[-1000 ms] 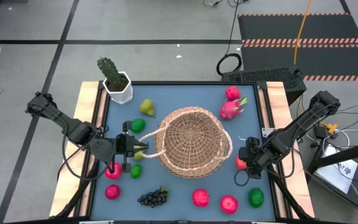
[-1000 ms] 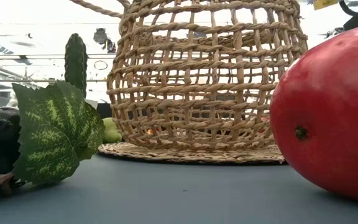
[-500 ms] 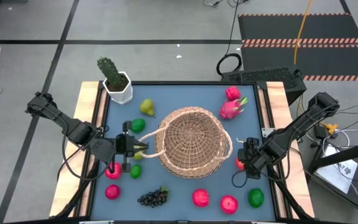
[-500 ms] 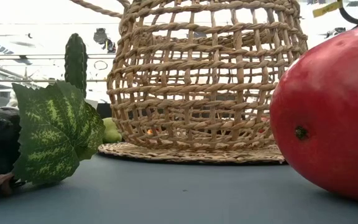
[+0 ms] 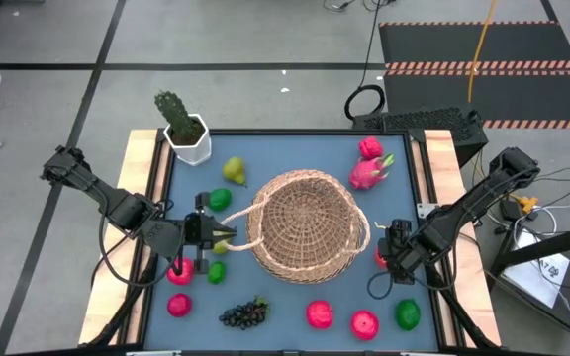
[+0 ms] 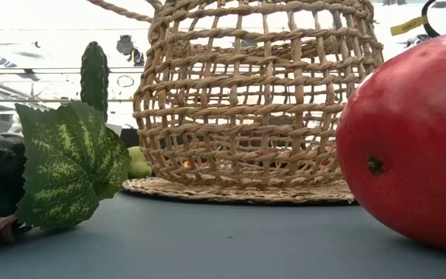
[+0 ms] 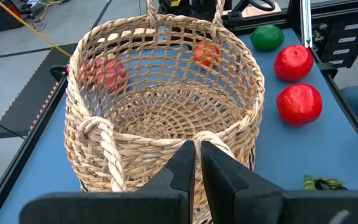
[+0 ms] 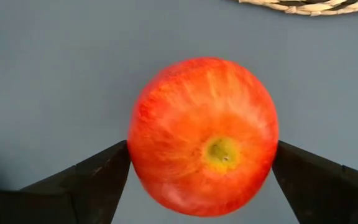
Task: Build produce basket
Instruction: Put the red apple into the brown basket
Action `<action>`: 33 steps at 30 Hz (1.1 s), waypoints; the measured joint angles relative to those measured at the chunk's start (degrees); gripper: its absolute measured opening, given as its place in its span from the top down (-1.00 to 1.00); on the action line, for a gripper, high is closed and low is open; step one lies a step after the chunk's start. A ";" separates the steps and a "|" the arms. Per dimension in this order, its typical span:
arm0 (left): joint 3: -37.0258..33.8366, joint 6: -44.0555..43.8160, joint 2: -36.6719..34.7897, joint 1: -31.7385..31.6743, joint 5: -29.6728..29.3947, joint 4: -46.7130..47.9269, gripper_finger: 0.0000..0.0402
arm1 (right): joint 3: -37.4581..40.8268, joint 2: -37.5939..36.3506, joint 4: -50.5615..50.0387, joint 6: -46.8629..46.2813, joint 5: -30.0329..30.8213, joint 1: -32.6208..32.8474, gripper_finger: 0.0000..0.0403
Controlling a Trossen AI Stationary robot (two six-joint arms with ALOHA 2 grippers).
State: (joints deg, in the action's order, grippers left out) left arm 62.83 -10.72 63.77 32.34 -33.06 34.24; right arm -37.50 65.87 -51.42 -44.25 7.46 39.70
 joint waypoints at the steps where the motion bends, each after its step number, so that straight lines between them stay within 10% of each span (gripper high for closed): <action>1: 0.00 0.00 0.00 0.00 0.00 0.00 0.85 | 0.00 -0.02 0.00 0.03 -0.02 0.00 -0.75; 33: 0.00 1.53 0.00 0.00 0.00 -1.46 0.85 | -13.19 -0.07 5.97 -1.57 -3.12 -0.02 -0.62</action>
State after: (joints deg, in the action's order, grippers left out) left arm 62.83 -9.19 63.77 32.34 -33.06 32.77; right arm -50.69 65.80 -45.46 -45.82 4.34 39.68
